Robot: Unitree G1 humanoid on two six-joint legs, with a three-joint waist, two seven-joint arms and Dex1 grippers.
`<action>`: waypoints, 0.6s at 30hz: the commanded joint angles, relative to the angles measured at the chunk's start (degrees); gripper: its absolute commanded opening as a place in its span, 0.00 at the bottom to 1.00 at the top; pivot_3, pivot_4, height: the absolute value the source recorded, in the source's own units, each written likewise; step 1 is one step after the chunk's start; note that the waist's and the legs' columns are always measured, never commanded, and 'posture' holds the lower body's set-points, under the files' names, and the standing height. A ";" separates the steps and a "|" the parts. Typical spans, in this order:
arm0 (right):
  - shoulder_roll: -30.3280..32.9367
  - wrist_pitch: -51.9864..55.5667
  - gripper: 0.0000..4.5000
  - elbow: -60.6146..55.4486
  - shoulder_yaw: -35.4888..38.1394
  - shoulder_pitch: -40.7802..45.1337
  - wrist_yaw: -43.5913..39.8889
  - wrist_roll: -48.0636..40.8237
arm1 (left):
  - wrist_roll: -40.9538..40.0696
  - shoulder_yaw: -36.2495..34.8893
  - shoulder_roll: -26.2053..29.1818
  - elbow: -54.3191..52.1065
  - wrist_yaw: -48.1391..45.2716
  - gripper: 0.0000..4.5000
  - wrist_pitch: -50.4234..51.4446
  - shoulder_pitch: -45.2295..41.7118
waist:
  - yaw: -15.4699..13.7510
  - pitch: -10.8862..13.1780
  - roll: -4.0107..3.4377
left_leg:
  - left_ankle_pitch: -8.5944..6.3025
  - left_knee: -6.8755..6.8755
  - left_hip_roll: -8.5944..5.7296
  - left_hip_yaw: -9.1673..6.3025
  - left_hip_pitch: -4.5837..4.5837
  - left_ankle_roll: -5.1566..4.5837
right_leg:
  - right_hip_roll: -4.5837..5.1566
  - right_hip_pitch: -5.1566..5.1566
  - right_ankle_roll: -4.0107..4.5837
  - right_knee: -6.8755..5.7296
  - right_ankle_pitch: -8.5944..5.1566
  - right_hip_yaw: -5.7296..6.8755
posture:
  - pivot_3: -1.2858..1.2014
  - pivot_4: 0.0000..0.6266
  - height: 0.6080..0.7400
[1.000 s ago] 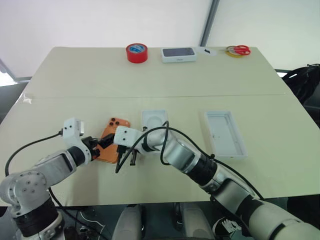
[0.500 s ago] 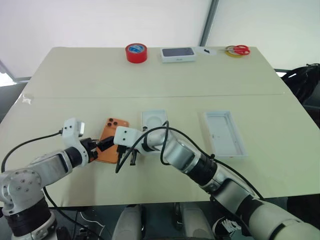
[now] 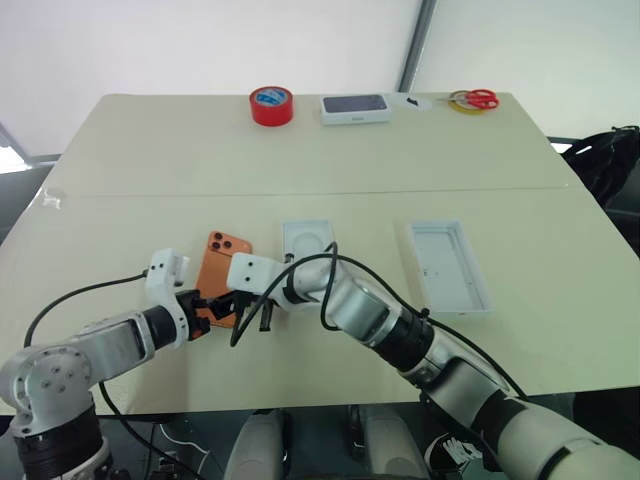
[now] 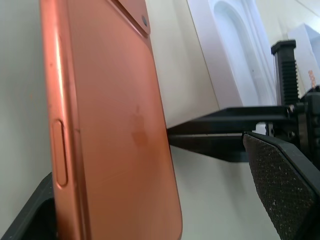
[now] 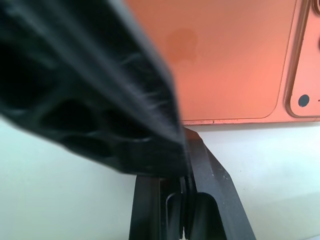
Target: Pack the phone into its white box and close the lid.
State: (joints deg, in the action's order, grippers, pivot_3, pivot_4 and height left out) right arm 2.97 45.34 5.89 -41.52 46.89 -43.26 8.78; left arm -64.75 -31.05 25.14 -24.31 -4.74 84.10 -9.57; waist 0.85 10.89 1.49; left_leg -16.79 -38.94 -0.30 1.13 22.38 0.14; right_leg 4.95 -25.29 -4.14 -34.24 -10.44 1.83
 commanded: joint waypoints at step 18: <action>-0.07 -0.33 0.00 -1.18 -0.23 -0.27 -0.15 0.19 | -0.68 -1.87 4.66 7.92 0.63 0.35 -1.78 -4.01 | 0.08 0.01 -0.01 | 0.00 0.01 0.00 0.00 0.01 0.00 | 0.00 -0.04 -0.01 0.00 0.00 0.00 | 0.52 0.24 0.94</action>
State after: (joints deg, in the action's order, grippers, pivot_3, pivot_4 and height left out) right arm 2.96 45.26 5.88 -41.54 46.88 -43.24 8.78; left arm -65.12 -32.25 29.05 -15.86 -3.46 83.27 -13.10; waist 0.93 10.89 1.48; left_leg -16.79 -38.93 -0.29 1.13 22.40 0.14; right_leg 4.96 -25.33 -4.15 -34.24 -10.44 1.83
